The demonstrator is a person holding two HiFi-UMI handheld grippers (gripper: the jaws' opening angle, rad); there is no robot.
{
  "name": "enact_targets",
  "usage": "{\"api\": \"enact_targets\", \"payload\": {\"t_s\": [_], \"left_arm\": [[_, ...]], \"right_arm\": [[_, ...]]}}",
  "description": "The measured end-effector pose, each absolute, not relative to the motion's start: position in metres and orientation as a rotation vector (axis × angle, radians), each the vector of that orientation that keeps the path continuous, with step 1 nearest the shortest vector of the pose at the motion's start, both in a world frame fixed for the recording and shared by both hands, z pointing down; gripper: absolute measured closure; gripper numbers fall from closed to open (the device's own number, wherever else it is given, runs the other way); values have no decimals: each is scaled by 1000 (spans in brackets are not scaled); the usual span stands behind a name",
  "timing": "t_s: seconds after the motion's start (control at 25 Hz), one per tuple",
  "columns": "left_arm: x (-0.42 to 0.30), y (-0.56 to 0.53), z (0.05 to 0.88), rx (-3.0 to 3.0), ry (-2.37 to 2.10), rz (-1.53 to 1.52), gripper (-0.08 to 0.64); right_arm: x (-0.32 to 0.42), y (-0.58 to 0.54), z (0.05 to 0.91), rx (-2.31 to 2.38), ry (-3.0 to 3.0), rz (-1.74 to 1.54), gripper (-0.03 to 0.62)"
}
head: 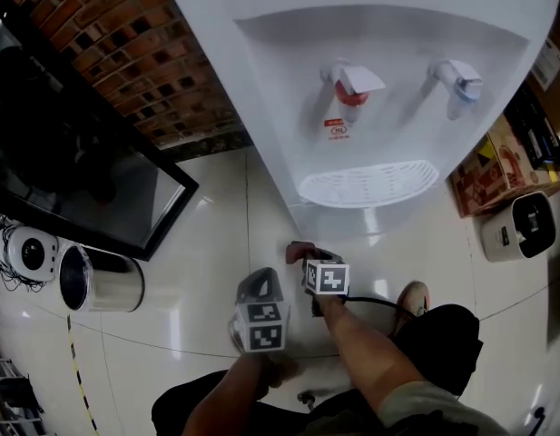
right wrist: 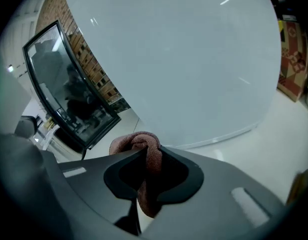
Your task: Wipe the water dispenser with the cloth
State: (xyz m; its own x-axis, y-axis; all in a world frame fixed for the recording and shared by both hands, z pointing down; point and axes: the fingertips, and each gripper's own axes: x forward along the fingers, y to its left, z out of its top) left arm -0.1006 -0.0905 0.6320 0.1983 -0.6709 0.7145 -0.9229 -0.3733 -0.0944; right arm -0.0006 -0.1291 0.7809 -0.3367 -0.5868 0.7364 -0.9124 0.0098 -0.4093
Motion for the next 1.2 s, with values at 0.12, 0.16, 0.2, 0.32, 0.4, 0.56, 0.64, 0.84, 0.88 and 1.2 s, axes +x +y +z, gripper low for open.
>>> {"api": "enact_targets", "payload": {"t_s": [0.12,0.16,0.2,0.32,0.4,0.56,0.64,0.84,0.88,1.2], "left_arm": [[-111,-93,633,2113,-1500,971,560],[-113,-95,634,2109,-1500,974,560],[-115,-96,637,2106,-1497,979,560],[-118,-98,642,2098,-1486,995,560],[-115,-100,645,2102,-1476,999,560],[-98,-109,643,2142,-1452,999,560],[-86,-112,640,2169,-1438,998,560],[-50,-119,637,2230,-1398,996,560],[-43,-121,637,2239,-1390,996,560],[25,-129,634,2319,-1306,992,560]], "right_arm": [[-12,-135,795,1555,-1908,1325,525],[-13,-138,797,1570,-1901,1339,525],[-14,-141,799,1586,-1893,1351,525],[-12,-146,805,1622,-1875,1380,525],[-5,-150,805,1641,-1864,1393,525],[18,-153,806,1679,-1836,1397,525],[27,-151,805,1695,-1831,1381,525],[68,-150,800,1771,-1792,1373,525],[76,-149,799,1782,-1788,1369,526],[156,-142,791,1925,-1709,1385,526]]}}
